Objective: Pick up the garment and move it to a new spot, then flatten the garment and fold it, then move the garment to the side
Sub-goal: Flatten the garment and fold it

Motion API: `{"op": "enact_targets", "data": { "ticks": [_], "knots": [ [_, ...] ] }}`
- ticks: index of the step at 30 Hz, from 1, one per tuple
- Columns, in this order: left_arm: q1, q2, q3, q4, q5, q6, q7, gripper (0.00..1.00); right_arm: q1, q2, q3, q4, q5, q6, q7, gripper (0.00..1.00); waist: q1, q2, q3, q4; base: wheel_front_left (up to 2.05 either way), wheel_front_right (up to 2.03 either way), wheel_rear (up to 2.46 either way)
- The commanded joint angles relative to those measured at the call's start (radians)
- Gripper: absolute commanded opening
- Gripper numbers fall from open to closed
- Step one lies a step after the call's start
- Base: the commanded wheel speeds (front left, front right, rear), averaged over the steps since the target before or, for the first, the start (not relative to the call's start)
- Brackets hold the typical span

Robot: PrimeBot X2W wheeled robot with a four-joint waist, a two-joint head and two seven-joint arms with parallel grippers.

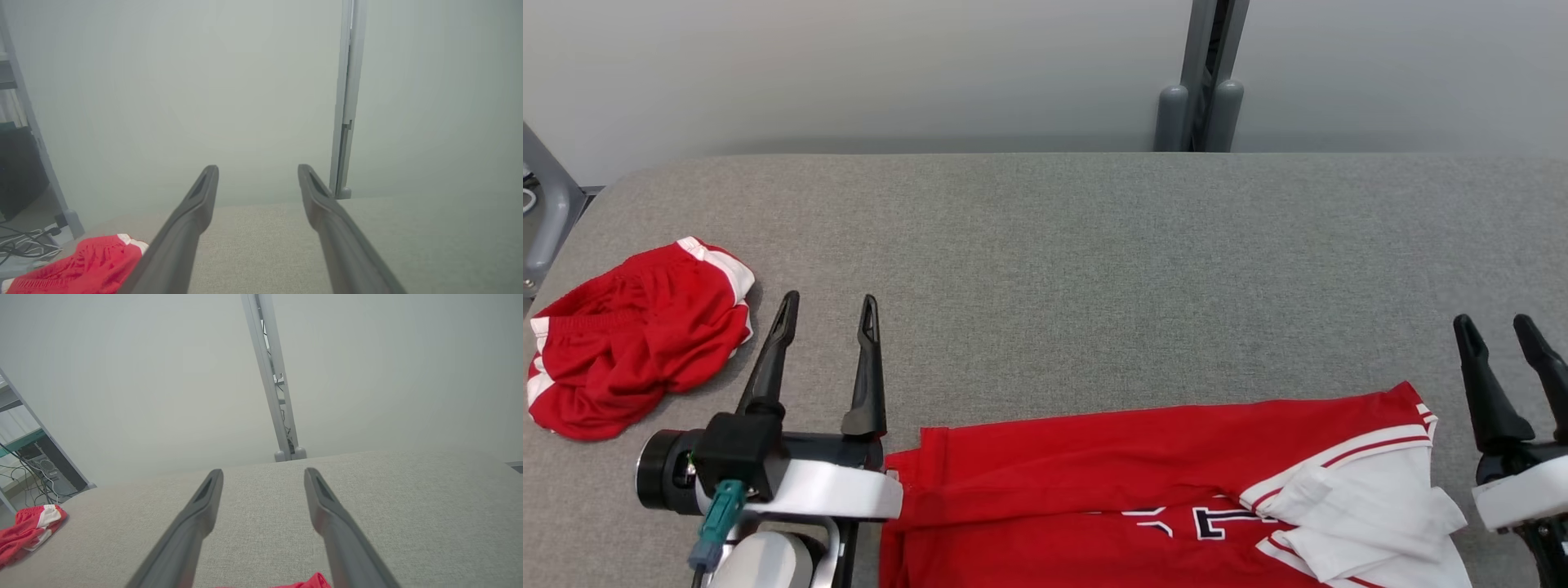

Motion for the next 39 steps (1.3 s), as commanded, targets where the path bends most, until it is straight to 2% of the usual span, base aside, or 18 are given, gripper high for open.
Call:
{"op": "enact_targets", "data": {
  "ticks": [1,4,11,20,28,39],
  "knots": [
    [0.018,-0.002,0.012,-0.005,0.012,-0.008,-0.002,1.00,0.012,-0.001,0.003,0.012,-0.004,0.000,-0.015,1.00,0.0000,-0.0001,0.000,0.000,0.00,0.00,0.00],
    [0.068,-0.059,0.077,-0.043,0.067,-0.031,-0.003,1.00,0.027,0.005,0.029,0.078,-0.028,0.000,-0.081,1.00,0.0000,-0.0001,0.001,0.000,0.00,0.00,0.00],
    [0.157,-0.168,0.152,-0.048,0.170,-0.132,-0.003,1.00,0.060,0.023,0.068,0.206,-0.057,0.000,-0.170,1.00,0.0000,-0.0001,0.007,0.002,0.00,0.00,0.00],
    [0.171,-0.203,0.217,-0.049,0.241,-0.207,-0.003,1.00,0.081,0.037,0.064,0.284,-0.067,0.000,-0.209,1.00,0.0000,-0.0001,0.020,-0.003,0.00,0.00,0.00],
    [0.172,-0.211,0.237,-0.042,0.260,-0.236,-0.003,1.00,0.110,0.040,0.095,0.369,-0.038,0.000,-0.180,1.00,0.0000,-0.0001,0.022,-0.003,0.00,0.00,0.00],
    [0.161,-0.212,0.222,-0.040,0.252,-0.233,-0.003,1.00,0.066,0.058,0.149,0.480,0.037,0.000,-0.141,1.00,0.0000,-0.0001,0.033,0.007,0.00,0.00,0.00]
  ]
}}
